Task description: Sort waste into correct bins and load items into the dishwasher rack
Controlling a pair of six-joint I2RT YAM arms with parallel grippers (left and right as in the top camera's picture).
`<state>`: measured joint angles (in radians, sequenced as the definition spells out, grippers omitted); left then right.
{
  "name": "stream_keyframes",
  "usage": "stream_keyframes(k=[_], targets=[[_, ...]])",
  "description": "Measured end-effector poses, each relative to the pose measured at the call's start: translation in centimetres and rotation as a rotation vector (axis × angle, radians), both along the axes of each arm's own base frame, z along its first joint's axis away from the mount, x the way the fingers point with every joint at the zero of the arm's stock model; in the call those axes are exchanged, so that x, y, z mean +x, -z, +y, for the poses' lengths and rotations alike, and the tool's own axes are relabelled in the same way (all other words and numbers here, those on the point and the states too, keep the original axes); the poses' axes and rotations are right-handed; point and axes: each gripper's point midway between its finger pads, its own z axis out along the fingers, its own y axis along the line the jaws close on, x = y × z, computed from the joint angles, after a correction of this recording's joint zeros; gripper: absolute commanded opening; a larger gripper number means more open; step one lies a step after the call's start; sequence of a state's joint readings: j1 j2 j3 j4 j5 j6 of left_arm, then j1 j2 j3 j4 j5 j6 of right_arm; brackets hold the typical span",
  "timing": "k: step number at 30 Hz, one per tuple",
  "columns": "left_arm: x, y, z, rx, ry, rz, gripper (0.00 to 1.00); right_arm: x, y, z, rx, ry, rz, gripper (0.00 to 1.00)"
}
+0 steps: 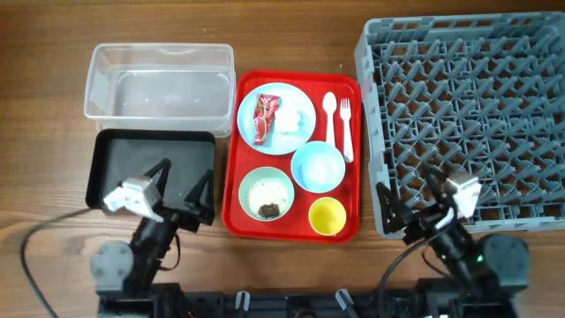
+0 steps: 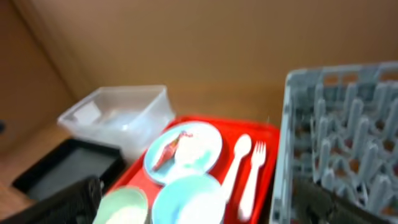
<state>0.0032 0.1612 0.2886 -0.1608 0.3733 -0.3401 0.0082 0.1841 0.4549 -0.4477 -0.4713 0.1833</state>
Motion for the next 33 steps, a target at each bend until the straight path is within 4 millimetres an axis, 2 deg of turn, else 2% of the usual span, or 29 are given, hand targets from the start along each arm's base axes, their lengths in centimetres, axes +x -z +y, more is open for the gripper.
stream_keyframes(k=[1,3,4,5,7,8,10,12,14,15,16,17,19,21,22,24,26,27,28,29,30,33], targets=[[-0.1,-0.2,-0.3,-0.003,0.017,0.062,1.00,-0.3,0.0,0.1,-0.007,-0.010,0.066,1.00],[0.2,-2.0,-1.1,-0.018,0.067,0.218,1.00,-0.4,-1.7,0.3,-0.017,-0.028,0.189,1.00],[0.3,-2.6,-1.4,-0.025,0.087,0.306,1.00,-0.3,-3.2,0.4,-0.018,-0.034,0.232,1.00],[0.5,-3.9,-1.8,-0.035,0.110,0.380,1.00,0.0,-4.9,0.4,-0.018,-0.037,0.268,1.00],[1.1,-6.9,-2.7,-0.056,0.162,0.413,1.00,0.2,-6.9,0.8,-0.008,-0.056,0.320,1.00],[1.4,-9.5,-3.8,-0.070,0.234,0.380,1.00,0.4,-7.2,0.9,-0.008,-0.064,0.333,1.00],[1.2,-10.5,-5.5,-0.090,0.341,0.385,1.00,0.5,-6.0,0.8,-0.022,-0.065,0.398,1.00],[0.7,-8.9,-7.1,-0.100,0.412,0.481,1.00,0.9,-4.5,0.2,-0.036,-0.031,0.470,1.00],[-0.3,-4.8,-9.9,-0.049,0.483,0.671,0.99,1.5,-2.5,-1.0,-0.043,0.050,0.571,1.00],[-0.5,-3.7,-10.9,-0.015,0.501,0.714,0.90,1.7,-2.1,-1.2,-0.042,0.069,0.591,1.00],[-1.4,-2.6,-12.9,0.039,0.560,0.747,0.74,2.0,-1.8,-1.5,-0.034,0.091,0.613,1.00],[-2.7,-1.0,-15.6,0.123,0.639,0.784,0.75,2.1,-1.7,-1.6,-0.030,0.100,0.621,1.00],[-3.8,2.1,-18.1,0.277,0.653,0.827,0.78,2.1,-1.6,-1.7,-0.016,0.117,0.632,1.00],[-4.9,6.4,-20.3,0.444,0.641,0.899,0.79,2.1,-1.6,-1.7,-0.003,0.127,0.637,1.00],[-4.8,8.6,-20.7,0.507,0.609,0.945,0.76,2.1,-1.6,-1.8,0.004,0.133,0.641,1.00],[-4.6,11.1,-21.1,0.550,0.567,1.004,0.69,2.1,-1.6,-1.8,0.023,0.143,0.650,1.00],[-4.7,14.3,-21.3,0.595,0.520,1.095,0.64,2.1,-1.6,-1.8,0.035,0.150,0.656,1.00],[-4.7,16.0,-21.3,0.614,0.494,1.138,0.56,2.1,-1.6,-1.8,0.038,0.151,0.658,1.00],[-4.4,17.1,-21.5,0.618,0.469,1.160,0.39,2.1,-1.6,-1.8,0.043,0.154,0.660,1.00],[-4.2,17.2,-21.7,0.603,0.458,1.161,0.13,2.1,-1.6,-1.8,0.046,0.155,0.662,1.00],[-4.1,17.2,-21.8,0.597,0.453,1.160,0.04,2.1,-1.6,-1.8,0.050,0.157,0.664,1.00],[-4.1,17.5,-21.7,0.584,0.429,1.181,0.04,2.1,-1.6,-1.8,0.072,0.169,0.674,1.00]])
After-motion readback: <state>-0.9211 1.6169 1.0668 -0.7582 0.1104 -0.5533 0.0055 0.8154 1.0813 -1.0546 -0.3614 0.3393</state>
